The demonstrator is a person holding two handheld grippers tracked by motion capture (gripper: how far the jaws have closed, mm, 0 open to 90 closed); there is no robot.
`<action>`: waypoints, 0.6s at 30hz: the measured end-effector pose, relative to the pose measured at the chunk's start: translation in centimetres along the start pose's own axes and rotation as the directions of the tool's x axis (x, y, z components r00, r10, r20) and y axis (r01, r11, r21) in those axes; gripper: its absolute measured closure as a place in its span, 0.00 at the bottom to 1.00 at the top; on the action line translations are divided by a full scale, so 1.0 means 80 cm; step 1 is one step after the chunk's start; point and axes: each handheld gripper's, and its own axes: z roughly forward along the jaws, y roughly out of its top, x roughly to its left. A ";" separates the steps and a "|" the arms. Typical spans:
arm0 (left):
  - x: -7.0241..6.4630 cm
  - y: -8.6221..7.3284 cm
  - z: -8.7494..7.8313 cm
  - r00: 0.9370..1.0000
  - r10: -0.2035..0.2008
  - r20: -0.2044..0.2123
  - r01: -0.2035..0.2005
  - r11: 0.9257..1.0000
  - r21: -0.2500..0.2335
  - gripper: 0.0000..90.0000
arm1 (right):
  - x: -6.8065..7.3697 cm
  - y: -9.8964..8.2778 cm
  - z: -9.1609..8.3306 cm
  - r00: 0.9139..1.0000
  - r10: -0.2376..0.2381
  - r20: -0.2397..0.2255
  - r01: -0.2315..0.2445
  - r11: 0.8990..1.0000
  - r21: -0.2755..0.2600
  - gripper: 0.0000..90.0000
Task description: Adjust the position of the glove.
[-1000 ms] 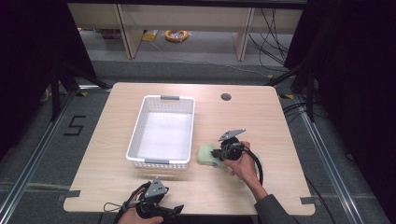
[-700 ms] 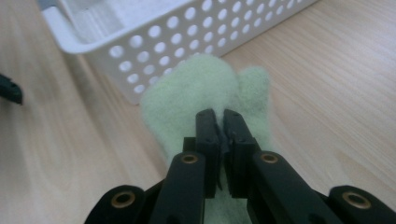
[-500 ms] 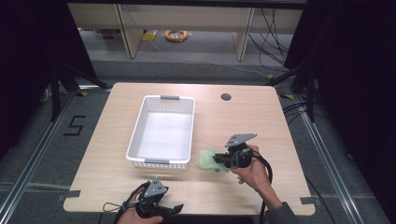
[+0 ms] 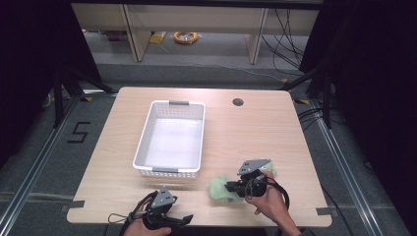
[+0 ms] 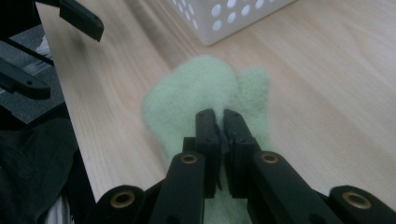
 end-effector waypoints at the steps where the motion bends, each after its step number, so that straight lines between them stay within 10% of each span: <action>1: -0.001 0.000 0.000 1.000 -0.008 0.005 0.008 1.000 -0.009 0.19 | 0.000 0.000 0.000 1.000 0.000 0.000 0.000 1.000 0.000 0.96; 11: -0.001 0.000 0.001 1.000 -0.009 0.006 0.009 1.000 -0.005 0.19 | 0.005 -0.017 0.020 0.999 0.034 0.007 -0.035 0.998 0.049 0.92; 18: 0.001 0.000 -0.001 1.000 0.004 -0.002 -0.004 1.000 0.004 0.19 | -0.003 -0.011 0.002 1.000 0.018 0.026 -0.018 0.999 0.026 0.67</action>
